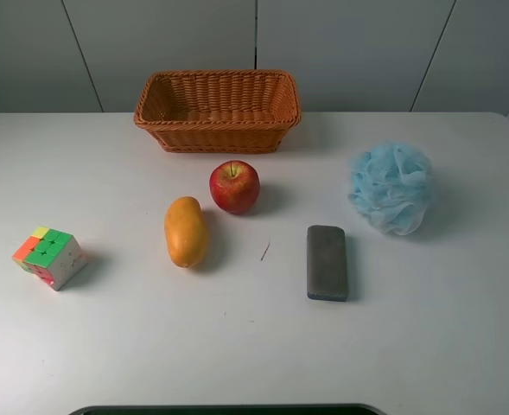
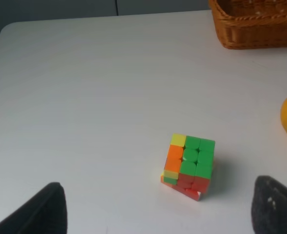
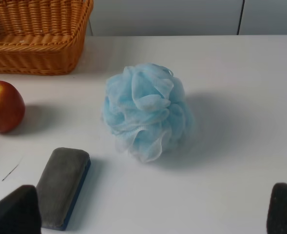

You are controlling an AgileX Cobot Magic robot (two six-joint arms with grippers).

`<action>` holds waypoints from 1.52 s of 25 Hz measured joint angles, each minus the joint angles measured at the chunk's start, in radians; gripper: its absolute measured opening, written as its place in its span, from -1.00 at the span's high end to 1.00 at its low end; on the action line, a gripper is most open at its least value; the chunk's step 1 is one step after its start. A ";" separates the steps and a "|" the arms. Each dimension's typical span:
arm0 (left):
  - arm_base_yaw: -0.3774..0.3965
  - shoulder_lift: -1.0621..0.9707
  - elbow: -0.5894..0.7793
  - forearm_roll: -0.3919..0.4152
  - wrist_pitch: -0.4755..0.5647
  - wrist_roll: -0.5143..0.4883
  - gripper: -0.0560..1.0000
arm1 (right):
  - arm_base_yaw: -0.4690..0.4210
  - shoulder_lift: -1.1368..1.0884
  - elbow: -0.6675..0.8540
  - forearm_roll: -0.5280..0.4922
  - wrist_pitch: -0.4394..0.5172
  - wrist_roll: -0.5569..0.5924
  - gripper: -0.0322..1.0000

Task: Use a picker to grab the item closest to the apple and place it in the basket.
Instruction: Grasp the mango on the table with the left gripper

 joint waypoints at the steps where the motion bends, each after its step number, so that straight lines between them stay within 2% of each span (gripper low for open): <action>1: 0.000 0.000 0.000 0.000 0.000 0.000 -0.49 | 0.000 0.000 0.000 0.000 0.000 0.000 -0.41; 17: 0.000 0.001 0.000 0.008 0.000 -0.007 -0.49 | 0.000 0.000 0.000 0.000 0.000 0.000 -0.41; 20: 0.000 0.032 -0.029 0.022 0.036 -0.027 -0.49 | 0.000 0.000 0.000 0.000 0.000 0.000 -0.41; 25: 0.000 0.222 -0.159 0.034 0.070 -0.046 -0.49 | 0.000 0.000 0.000 0.000 0.000 0.000 -0.41; 33: 0.000 0.643 -0.341 0.038 0.085 -0.051 -0.49 | 0.000 0.000 0.000 0.000 0.000 0.000 -0.41; 35: -0.028 0.740 -0.378 0.050 0.085 -0.083 -0.49 | 0.000 0.000 0.000 0.000 0.000 0.000 -0.41; 38: -0.109 0.881 -0.423 0.084 0.080 -0.137 -0.49 | 0.000 0.000 0.000 0.000 0.000 0.000 -0.41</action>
